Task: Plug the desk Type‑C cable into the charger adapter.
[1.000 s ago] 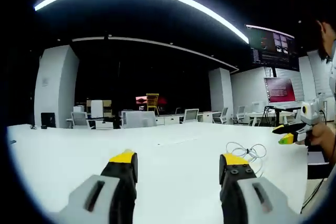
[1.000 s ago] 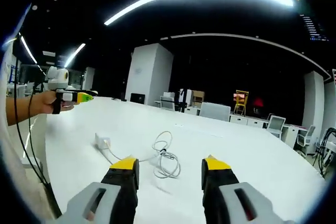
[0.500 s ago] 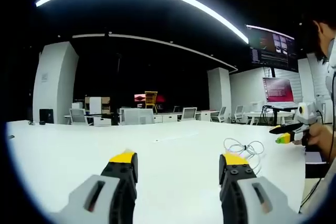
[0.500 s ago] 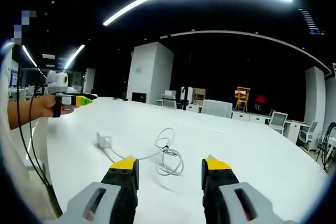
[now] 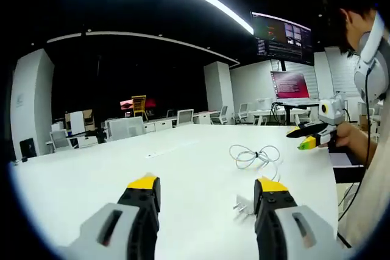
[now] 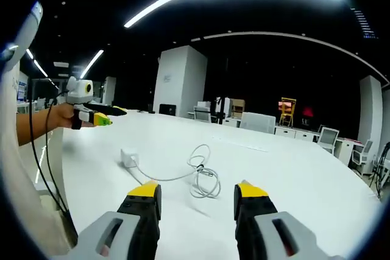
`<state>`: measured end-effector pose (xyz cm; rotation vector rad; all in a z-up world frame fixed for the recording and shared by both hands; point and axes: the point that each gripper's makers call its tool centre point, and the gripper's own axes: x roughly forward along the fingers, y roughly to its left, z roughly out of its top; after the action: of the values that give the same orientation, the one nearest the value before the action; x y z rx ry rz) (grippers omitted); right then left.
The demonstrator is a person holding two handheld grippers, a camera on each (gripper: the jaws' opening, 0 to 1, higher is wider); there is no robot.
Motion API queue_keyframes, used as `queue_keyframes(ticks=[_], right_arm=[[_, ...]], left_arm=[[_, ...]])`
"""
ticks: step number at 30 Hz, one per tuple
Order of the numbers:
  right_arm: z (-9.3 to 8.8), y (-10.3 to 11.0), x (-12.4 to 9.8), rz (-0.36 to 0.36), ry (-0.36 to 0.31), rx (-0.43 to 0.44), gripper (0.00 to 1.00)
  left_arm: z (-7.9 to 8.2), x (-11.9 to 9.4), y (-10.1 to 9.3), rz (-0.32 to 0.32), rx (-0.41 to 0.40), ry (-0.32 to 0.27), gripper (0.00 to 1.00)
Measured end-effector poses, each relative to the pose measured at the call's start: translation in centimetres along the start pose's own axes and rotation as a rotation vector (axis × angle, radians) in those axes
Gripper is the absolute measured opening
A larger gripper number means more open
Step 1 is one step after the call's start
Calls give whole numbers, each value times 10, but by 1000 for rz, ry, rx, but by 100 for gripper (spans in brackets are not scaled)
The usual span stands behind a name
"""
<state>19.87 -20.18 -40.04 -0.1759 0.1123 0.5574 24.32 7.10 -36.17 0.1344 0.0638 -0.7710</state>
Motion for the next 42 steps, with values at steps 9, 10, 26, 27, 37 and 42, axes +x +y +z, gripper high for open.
queue_keyframes(ticks=[9, 10, 26, 27, 37, 42], right_arm=[[-6, 5, -2, 13, 11, 6, 49], [-7, 6, -3, 14, 13, -2, 49], [-13, 24, -7, 120, 44, 17, 49], [-14, 25, -7, 122, 45, 16, 49], [-14, 28, -5, 139, 52, 13, 49], [-14, 31, -5, 140, 55, 6, 49]], left_arm=[[-12, 28, -26, -214, 59, 131, 65], [-12, 31, -27, -226, 47, 129, 65], [-36, 52, -55, -451, 197, 272, 65], [-38, 53, -57, -458, 201, 281, 65], [-55, 56, -76, -538, 206, 307, 59], [-63, 59, -81, -563, 185, 304, 52]])
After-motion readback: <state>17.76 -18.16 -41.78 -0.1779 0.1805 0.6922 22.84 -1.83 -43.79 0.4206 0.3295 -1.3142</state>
